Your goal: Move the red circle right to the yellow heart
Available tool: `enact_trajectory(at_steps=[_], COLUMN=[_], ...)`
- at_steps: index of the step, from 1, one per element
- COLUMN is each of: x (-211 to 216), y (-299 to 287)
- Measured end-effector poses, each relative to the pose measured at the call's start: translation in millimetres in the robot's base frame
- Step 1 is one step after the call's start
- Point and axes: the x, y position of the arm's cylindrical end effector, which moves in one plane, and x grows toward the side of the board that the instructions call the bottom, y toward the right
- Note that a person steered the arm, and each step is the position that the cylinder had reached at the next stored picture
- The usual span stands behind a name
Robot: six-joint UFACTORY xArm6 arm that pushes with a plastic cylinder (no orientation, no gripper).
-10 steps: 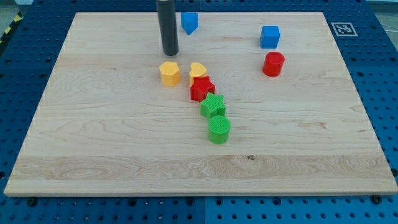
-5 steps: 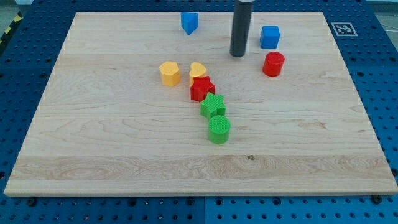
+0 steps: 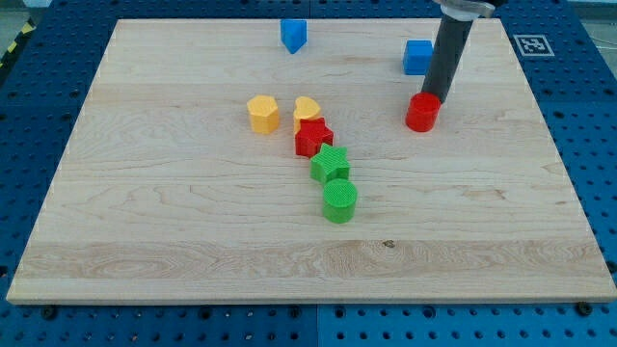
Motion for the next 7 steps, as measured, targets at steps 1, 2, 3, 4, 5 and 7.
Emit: enact_trajectory(at_steps=[1, 2, 3, 4, 5, 7], x=[12, 32, 47, 45, 36, 27], y=[2, 22, 22, 7, -3, -21])
